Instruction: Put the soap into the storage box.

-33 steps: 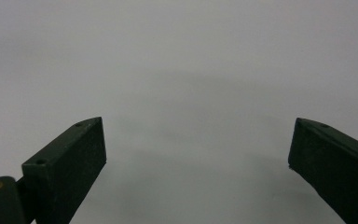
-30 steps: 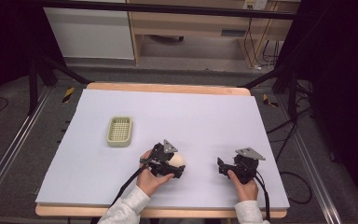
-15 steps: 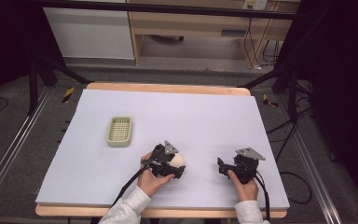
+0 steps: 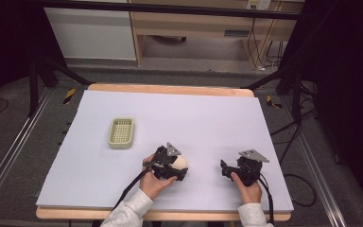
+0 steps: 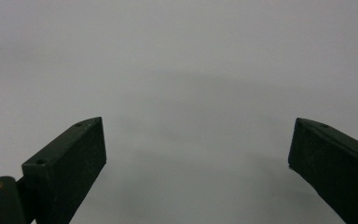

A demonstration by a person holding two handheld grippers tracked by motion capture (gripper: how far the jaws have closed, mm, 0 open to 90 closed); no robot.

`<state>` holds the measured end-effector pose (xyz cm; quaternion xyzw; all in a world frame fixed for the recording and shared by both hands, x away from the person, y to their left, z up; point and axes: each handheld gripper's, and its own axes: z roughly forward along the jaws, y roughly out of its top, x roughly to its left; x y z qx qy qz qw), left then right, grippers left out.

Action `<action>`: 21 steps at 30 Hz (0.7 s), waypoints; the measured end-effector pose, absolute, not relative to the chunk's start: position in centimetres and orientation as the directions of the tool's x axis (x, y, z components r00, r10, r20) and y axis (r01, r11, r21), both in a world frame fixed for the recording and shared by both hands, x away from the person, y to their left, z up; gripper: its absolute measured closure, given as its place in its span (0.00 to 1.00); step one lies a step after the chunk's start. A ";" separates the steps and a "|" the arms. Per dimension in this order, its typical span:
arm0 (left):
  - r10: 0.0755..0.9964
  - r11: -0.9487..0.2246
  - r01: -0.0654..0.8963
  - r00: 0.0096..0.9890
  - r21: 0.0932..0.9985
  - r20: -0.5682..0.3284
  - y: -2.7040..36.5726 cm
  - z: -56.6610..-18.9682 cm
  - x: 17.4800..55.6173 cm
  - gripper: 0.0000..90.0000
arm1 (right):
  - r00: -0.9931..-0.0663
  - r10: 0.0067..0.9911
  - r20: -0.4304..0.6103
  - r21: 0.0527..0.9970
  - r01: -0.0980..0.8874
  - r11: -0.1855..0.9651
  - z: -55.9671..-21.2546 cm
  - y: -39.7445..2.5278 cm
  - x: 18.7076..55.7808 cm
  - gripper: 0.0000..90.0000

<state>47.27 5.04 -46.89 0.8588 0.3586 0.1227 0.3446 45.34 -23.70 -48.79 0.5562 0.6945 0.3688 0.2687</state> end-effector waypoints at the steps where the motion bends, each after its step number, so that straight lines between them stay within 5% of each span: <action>1: 0.701 -0.505 0.531 0.712 0.680 -0.035 5.0 -46.9 47.3 0.26 | -0.237 0.971 0.037 0.811 0.574 0.109 -48.8 -23.7 45.3 0.05; 21: 0.695 -0.503 0.532 0.717 0.681 -0.046 5.7 -45.8 47.1 0.26 | -0.236 0.971 0.034 0.812 0.573 0.111 -48.8 -23.7 45.3 0.05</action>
